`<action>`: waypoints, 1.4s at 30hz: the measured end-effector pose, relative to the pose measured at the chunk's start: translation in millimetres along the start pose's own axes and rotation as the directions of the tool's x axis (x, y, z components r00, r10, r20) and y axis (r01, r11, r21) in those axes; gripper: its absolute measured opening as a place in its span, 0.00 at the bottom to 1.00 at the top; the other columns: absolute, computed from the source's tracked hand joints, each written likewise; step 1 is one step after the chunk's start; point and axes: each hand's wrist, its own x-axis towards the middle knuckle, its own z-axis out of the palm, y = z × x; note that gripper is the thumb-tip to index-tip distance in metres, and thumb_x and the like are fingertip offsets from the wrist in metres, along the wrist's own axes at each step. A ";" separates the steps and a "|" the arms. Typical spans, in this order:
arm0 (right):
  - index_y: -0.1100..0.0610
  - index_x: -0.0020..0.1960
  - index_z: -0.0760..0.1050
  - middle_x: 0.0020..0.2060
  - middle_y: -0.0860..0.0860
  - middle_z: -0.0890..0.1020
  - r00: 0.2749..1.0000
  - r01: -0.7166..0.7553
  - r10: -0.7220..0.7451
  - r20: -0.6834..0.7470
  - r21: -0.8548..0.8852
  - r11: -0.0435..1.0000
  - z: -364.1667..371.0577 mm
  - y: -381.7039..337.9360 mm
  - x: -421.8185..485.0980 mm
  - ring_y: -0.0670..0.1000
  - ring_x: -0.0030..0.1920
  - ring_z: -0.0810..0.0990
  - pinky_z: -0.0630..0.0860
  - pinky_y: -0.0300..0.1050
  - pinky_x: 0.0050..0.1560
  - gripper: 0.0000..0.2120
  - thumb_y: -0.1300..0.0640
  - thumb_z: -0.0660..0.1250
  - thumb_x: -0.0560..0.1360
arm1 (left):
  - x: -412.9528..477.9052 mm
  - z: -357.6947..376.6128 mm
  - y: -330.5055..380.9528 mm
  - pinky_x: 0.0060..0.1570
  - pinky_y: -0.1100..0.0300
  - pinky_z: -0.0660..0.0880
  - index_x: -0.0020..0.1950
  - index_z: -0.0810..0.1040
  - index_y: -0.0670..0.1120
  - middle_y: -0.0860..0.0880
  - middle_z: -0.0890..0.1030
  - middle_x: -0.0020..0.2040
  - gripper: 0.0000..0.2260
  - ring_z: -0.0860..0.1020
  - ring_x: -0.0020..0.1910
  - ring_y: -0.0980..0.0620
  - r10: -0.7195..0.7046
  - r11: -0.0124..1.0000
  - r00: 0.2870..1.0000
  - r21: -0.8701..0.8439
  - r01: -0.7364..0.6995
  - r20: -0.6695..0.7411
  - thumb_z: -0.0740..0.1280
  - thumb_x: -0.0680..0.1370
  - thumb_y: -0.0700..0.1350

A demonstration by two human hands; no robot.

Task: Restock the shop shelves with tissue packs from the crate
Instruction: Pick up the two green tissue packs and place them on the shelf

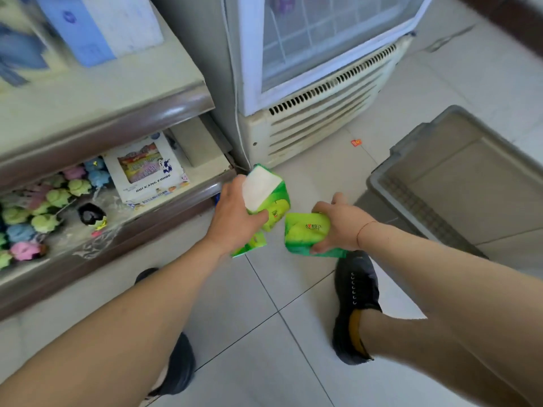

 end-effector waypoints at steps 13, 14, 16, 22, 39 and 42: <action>0.49 0.65 0.61 0.54 0.55 0.79 0.825 0.275 -0.159 -0.543 0.140 0.951 -143.3 -93.5 -151.9 0.57 0.51 0.78 0.75 0.49 0.48 0.49 0.41 0.85 0.54 | -121.1 -208.6 119.0 0.53 0.43 0.83 0.76 0.60 0.63 0.53 0.75 0.67 0.40 0.82 0.59 0.45 0.000 0.805 0.981 -0.582 -0.114 -0.192 0.77 0.71 0.44; 0.47 0.73 0.59 0.62 0.56 0.76 0.792 0.320 -0.191 -0.580 0.128 0.939 -152.4 -103.7 -158.2 0.58 0.59 0.76 0.75 0.51 0.57 0.57 0.41 0.86 0.53 | -131.0 -224.2 123.8 0.53 0.42 0.83 0.76 0.60 0.65 0.53 0.76 0.67 0.38 0.84 0.57 0.44 0.010 0.770 0.980 -0.623 -0.136 -0.200 0.75 0.74 0.42; 0.44 0.80 0.57 0.73 0.56 0.67 0.732 0.386 -0.227 -0.642 0.116 0.915 -167.8 -126.3 -169.2 0.60 0.71 0.68 0.67 0.55 0.73 0.63 0.41 0.86 0.52 | -152.0 -250.7 131.0 0.54 0.40 0.82 0.75 0.63 0.67 0.52 0.76 0.68 0.34 0.85 0.56 0.44 0.045 0.707 0.968 -0.677 -0.204 -0.245 0.72 0.76 0.42; 0.49 0.78 0.61 0.59 0.44 0.77 0.591 0.685 -0.227 -0.774 0.333 0.648 -212.7 -181.4 -183.6 0.35 0.56 0.78 0.70 0.21 0.52 0.53 0.63 0.85 0.60 | -189.8 -300.2 144.4 0.57 0.42 0.81 0.75 0.64 0.63 0.52 0.80 0.66 0.31 0.82 0.61 0.46 0.112 0.554 0.907 -0.732 -0.396 -0.406 0.67 0.80 0.35; 0.51 0.68 0.76 0.61 0.51 0.84 0.508 0.839 -0.314 -0.802 0.543 -0.028 -249.3 -297.7 -193.9 0.53 0.64 0.82 0.78 0.47 0.64 0.41 0.34 0.81 0.61 | -224.7 -386.0 126.7 0.60 0.40 0.79 0.77 0.67 0.57 0.42 0.80 0.67 0.38 0.81 0.63 0.39 0.027 0.370 0.794 -0.732 -0.572 -0.607 0.73 0.70 0.35; 0.53 0.70 0.74 0.62 0.56 0.84 0.499 0.793 -0.330 -0.801 0.576 -0.198 -247.6 -316.0 -205.0 0.57 0.63 0.81 0.80 0.51 0.61 0.28 0.51 0.74 0.72 | -240.2 -389.0 128.3 0.52 0.47 0.82 0.75 0.68 0.47 0.41 0.82 0.63 0.36 0.84 0.57 0.42 -0.059 0.360 0.760 -0.724 -0.589 -0.648 0.75 0.69 0.37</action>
